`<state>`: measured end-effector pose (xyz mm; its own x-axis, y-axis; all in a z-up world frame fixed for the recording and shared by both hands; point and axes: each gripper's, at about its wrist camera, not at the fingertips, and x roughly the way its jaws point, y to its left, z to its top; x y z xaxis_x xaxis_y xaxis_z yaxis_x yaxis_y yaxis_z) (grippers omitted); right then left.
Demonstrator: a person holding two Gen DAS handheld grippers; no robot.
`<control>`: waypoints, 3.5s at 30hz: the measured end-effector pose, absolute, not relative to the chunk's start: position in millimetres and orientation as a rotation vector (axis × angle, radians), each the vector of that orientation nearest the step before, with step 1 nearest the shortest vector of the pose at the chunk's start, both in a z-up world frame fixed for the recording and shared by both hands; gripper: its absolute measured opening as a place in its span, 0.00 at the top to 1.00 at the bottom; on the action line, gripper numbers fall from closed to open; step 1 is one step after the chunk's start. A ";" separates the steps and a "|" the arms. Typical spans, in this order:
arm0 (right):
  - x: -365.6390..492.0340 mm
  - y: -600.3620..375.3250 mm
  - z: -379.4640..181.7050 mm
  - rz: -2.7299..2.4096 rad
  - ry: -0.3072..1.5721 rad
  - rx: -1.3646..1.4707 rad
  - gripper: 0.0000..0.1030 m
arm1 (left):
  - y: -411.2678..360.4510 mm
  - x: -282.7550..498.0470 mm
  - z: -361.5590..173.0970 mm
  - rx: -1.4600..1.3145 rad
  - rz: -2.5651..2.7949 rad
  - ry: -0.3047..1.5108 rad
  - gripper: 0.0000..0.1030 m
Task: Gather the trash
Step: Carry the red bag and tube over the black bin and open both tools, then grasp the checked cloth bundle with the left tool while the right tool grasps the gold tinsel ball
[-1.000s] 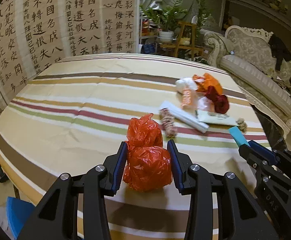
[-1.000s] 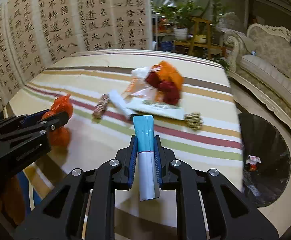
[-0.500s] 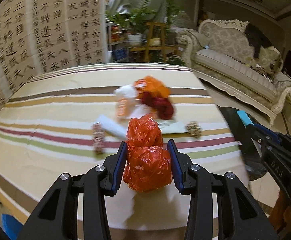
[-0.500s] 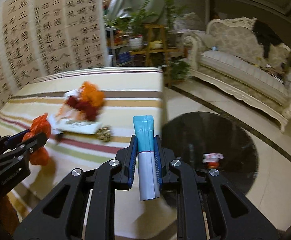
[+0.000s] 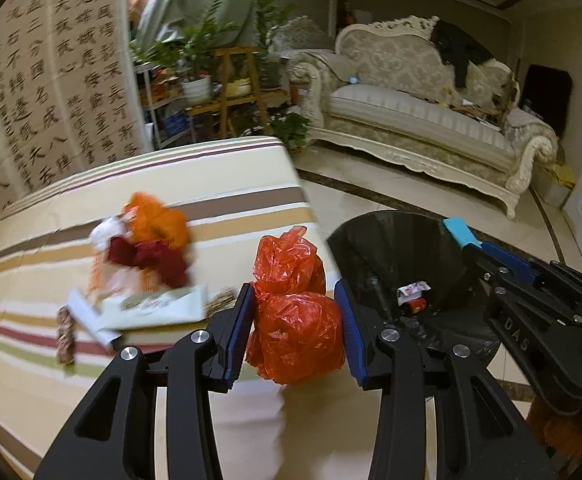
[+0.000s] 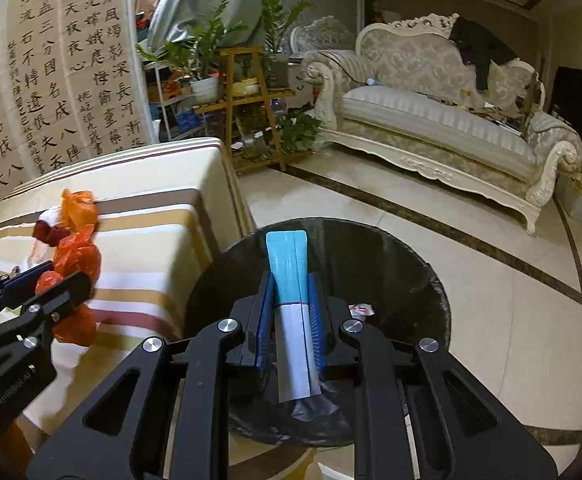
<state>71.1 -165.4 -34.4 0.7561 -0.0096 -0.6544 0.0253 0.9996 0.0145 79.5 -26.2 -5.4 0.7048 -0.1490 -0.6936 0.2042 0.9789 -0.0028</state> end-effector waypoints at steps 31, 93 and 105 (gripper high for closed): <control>91.8 -218.7 -43.9 -0.105 0.731 0.106 0.57 | -73.1 112.3 -19.3 0.131 -0.205 0.804 0.28; 94.8 -4.4 -46.6 0.272 0.841 -0.086 0.57 | 173.2 66.7 -32.8 -0.096 0.157 0.896 0.85; 96.7 -2.0 -54.5 0.286 0.892 -0.084 0.80 | 180.4 63.5 -35.2 -0.114 0.156 0.892 0.85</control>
<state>96.7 -2.0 -54.5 0.5927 0.2106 -0.7774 -0.2803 0.9588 0.0460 63.5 180.4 -35.2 0.6179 0.0879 -0.7814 -0.1826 0.9826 -0.0339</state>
